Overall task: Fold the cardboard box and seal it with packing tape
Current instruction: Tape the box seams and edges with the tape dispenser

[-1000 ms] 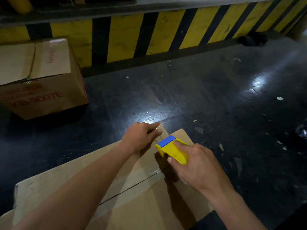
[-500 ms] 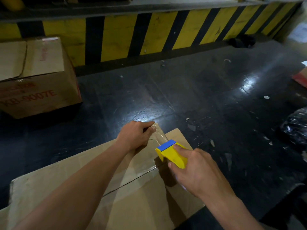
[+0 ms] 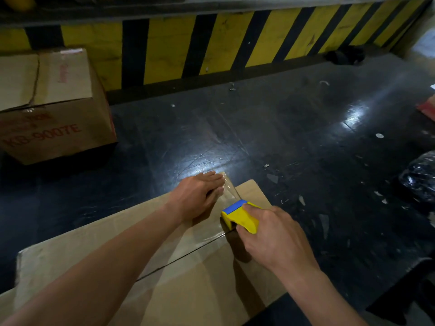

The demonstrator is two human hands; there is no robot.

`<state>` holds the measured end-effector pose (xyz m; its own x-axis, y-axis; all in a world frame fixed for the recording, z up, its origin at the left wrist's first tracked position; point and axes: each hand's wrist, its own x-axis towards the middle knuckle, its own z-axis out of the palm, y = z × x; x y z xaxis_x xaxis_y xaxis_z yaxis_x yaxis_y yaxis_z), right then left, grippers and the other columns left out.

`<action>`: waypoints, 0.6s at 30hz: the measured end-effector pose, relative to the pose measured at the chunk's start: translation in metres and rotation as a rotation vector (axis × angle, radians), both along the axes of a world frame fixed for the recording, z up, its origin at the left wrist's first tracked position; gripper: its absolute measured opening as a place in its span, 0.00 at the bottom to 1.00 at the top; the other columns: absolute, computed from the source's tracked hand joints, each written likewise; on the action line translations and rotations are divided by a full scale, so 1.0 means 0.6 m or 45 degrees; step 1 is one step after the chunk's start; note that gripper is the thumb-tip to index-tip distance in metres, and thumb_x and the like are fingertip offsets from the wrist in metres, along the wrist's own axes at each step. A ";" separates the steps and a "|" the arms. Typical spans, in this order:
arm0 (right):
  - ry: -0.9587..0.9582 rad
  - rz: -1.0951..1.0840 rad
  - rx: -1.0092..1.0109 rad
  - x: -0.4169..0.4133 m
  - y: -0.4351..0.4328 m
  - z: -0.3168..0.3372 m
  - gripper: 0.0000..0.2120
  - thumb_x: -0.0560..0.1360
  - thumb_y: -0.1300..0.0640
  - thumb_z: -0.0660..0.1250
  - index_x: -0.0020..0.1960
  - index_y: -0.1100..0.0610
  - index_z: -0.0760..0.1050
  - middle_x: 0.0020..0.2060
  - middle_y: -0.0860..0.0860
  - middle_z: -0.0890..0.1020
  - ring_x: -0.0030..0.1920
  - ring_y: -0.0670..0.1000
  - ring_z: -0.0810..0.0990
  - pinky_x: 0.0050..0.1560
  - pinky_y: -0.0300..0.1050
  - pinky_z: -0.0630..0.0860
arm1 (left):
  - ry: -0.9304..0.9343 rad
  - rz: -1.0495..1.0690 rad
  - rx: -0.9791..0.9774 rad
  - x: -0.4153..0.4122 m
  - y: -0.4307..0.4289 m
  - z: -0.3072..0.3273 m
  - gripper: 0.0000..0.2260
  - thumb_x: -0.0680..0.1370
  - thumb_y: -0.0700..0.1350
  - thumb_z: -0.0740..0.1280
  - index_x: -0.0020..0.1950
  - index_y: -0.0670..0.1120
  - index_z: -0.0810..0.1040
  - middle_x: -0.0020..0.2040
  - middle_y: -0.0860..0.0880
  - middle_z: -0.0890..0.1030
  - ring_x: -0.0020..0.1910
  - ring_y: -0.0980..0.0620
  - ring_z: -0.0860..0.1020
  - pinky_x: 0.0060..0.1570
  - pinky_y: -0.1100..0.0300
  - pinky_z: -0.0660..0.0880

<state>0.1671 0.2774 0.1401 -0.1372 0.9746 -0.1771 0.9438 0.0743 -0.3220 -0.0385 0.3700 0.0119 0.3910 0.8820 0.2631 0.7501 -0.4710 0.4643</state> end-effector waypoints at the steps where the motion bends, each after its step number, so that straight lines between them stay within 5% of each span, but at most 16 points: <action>1: 0.012 0.008 -0.005 0.001 0.000 0.002 0.26 0.76 0.39 0.62 0.73 0.41 0.67 0.50 0.52 0.76 0.49 0.55 0.79 0.49 0.48 0.76 | 0.005 -0.011 -0.015 0.000 0.000 0.000 0.16 0.82 0.49 0.64 0.65 0.44 0.83 0.66 0.48 0.81 0.68 0.45 0.78 0.63 0.46 0.78; 8: 0.105 -0.004 0.072 0.040 0.012 0.041 0.27 0.73 0.39 0.66 0.72 0.38 0.68 0.40 0.49 0.71 0.50 0.54 0.77 0.47 0.47 0.73 | -0.018 0.084 -0.139 0.002 0.000 0.015 0.22 0.83 0.56 0.56 0.70 0.47 0.79 0.70 0.50 0.78 0.71 0.53 0.74 0.70 0.57 0.69; 18: 0.010 0.056 -0.002 0.031 0.001 0.030 0.26 0.75 0.40 0.64 0.72 0.41 0.67 0.43 0.50 0.70 0.50 0.57 0.79 0.48 0.50 0.77 | -0.027 0.077 -0.202 0.002 -0.007 0.025 0.24 0.84 0.57 0.53 0.71 0.48 0.78 0.71 0.50 0.78 0.72 0.53 0.73 0.69 0.51 0.73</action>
